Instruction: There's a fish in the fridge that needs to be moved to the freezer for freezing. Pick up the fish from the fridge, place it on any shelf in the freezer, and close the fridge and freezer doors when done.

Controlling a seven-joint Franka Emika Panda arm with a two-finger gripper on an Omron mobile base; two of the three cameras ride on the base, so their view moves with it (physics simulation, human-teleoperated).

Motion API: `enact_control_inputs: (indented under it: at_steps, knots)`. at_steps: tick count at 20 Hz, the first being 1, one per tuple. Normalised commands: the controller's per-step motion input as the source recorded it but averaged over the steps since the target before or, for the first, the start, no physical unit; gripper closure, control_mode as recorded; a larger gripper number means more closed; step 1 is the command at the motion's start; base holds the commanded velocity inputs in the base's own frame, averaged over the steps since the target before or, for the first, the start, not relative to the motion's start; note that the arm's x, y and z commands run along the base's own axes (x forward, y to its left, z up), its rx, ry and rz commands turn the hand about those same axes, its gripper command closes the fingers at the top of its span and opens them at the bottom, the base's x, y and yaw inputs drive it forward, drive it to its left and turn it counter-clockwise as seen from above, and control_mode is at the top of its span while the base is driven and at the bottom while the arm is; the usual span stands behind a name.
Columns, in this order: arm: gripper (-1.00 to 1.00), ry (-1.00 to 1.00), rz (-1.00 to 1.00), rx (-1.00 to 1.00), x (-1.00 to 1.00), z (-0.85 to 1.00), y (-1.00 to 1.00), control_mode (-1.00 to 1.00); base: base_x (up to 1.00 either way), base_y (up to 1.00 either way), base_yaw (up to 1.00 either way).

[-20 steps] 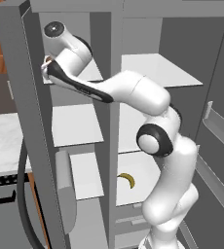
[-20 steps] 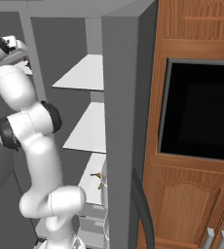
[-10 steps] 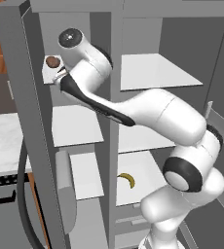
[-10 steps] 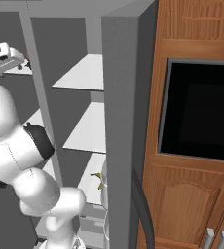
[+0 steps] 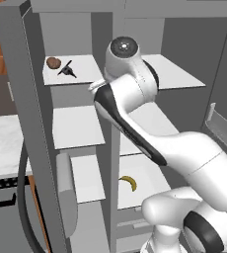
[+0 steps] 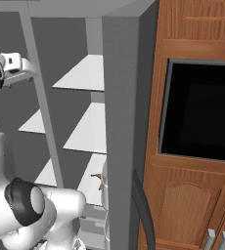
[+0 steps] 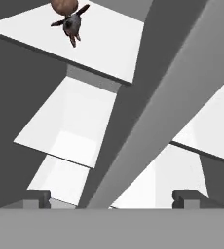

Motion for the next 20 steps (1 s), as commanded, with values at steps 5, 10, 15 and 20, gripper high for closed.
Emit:
enact_control_inputs:
  at_steps: [5, 10, 15, 20]
  knots:
    - [-1.0, 0.02, -0.06, 0.04, -0.65, 0.04, -0.61, -1.0, 0.0, 0.0, 0.0]
    - [-1.0, 0.04, -0.03, 0.05, -0.18, 0.02, -0.63, -1.0, 0.0, 0.0, 0.0]
    - [-1.0, 0.0, 0.0, 0.08, 0.0, 0.0, -0.3, -1.0, 0.0, 0.0, 0.0]
    - [-1.0, 0.0, 0.0, 0.13, 0.0, -0.03, -0.31, -1.0, 0.0, 0.0, 0.0]
